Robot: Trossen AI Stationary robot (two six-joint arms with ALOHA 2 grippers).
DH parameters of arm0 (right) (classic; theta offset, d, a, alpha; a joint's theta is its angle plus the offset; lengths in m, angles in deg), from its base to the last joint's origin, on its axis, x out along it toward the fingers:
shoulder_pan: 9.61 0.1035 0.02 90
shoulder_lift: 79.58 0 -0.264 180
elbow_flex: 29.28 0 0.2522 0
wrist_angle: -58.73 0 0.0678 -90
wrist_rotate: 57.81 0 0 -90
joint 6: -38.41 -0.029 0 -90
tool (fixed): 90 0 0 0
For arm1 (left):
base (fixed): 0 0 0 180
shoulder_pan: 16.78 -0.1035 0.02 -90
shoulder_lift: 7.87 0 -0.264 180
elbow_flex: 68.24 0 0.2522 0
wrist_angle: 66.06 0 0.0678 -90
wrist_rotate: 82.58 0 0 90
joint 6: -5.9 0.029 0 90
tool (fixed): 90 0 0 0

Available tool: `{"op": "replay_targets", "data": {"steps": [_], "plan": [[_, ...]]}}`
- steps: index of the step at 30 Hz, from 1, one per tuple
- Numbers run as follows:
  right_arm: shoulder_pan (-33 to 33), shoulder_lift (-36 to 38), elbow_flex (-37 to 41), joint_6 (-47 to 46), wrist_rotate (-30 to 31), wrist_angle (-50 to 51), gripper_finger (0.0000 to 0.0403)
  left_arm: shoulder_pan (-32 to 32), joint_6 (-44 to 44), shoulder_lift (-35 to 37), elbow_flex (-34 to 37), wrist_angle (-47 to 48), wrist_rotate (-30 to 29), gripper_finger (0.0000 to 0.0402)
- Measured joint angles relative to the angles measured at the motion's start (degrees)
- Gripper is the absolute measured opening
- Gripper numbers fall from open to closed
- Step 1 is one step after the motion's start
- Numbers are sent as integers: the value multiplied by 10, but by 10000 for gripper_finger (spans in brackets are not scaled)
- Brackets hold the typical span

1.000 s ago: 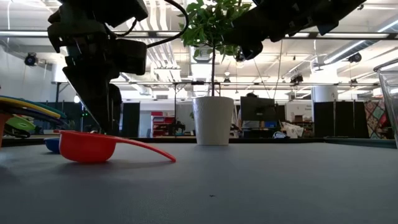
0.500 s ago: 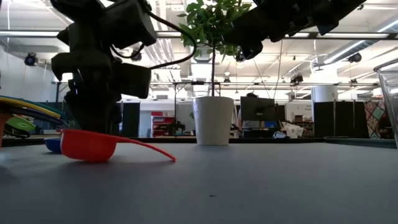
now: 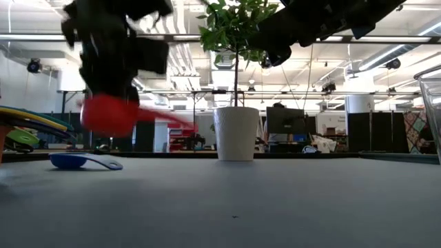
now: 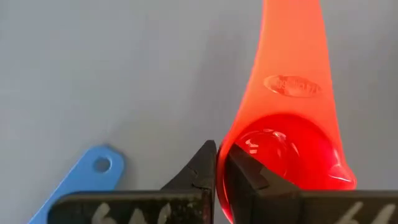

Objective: Nest measuring cups in basket
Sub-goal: Stack the red measuring cup on top of the light blue measuring cup

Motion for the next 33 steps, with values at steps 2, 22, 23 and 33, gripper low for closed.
{"op": "replay_targets", "data": {"steps": [2, 22, 23, 33], "plan": [[0, 0, 0, 0, 0, 1, 167, 0, -5, 28, -14, 31, -3, 2], [0, 0, 2, 3, 2, 3, 167, 213, -393, 300, 116, 119, -95, 0], [0, 0, 2, 4, 2, 3, 167, 224, -406, 301, 118, 126, -103, 0], [0, 0, 2, 8, 1, 3, 167, 314, -522, 311, 133, 154, -185, 0]]}}
